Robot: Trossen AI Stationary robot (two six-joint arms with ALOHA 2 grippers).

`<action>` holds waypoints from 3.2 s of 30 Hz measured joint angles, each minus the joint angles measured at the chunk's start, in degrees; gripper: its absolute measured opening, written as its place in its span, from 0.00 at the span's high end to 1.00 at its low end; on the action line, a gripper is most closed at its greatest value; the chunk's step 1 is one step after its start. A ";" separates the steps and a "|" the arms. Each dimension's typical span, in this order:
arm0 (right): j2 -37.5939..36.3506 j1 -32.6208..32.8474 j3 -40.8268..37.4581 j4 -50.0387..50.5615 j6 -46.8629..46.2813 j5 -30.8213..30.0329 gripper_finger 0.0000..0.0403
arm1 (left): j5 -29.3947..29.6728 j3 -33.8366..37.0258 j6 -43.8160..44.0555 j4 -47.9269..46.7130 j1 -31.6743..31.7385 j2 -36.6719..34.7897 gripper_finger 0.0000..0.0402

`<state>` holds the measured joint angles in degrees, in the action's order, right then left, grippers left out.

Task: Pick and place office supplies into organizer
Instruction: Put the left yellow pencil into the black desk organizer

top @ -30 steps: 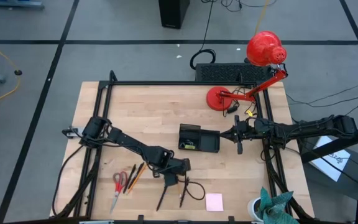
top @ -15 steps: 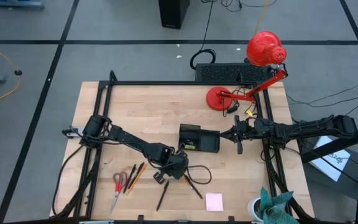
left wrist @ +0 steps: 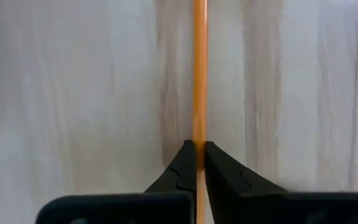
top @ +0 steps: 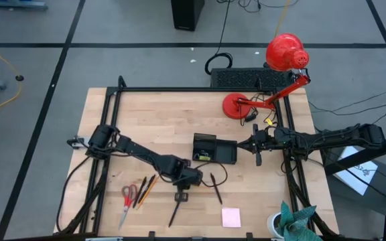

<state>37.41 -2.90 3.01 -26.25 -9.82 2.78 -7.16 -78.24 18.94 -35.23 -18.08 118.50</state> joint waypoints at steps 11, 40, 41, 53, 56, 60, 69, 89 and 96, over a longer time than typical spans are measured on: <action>0.01 0.00 0.00 -0.03 -0.02 0.01 0.99 | 4.62 0.00 23.26 -3.98 -5.34 -0.09 0.99; 0.02 0.00 -0.02 -2.17 -1.51 0.27 0.99 | 13.48 2.45 83.73 -8.40 -24.64 -0.52 0.96; 0.02 -0.02 0.00 -2.19 -1.51 0.27 0.99 | 14.11 2.45 84.07 -8.36 -25.10 -0.52 0.95; 0.02 0.00 -0.01 -2.28 -2.70 0.27 0.99 | 20.26 3.19 69.93 -8.30 -25.12 -5.29 0.80; 0.02 0.00 -0.02 -2.24 -2.97 0.27 0.99 | 21.03 2.99 68.41 -8.30 -24.73 -7.57 0.76; 0.00 0.00 -0.02 -2.20 -2.99 0.30 0.99 | 24.44 3.05 67.43 -10.35 -23.87 -9.53 0.70; 0.02 0.00 -0.02 -2.20 -3.02 0.32 0.99 | 27.41 2.93 51.31 -9.71 -15.54 -10.71 0.63; 0.00 0.00 -0.02 -1.73 -4.15 0.40 0.99 | 18.62 2.80 38.76 -6.63 -10.14 -4.70 0.47; 0.01 -0.01 -0.01 -1.73 -4.33 0.43 0.99 | 18.17 2.34 39.47 -6.63 -9.71 -0.64 0.47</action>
<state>37.42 -2.90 3.00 -27.98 -14.15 3.20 11.02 -75.90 58.41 -41.86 -27.79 117.86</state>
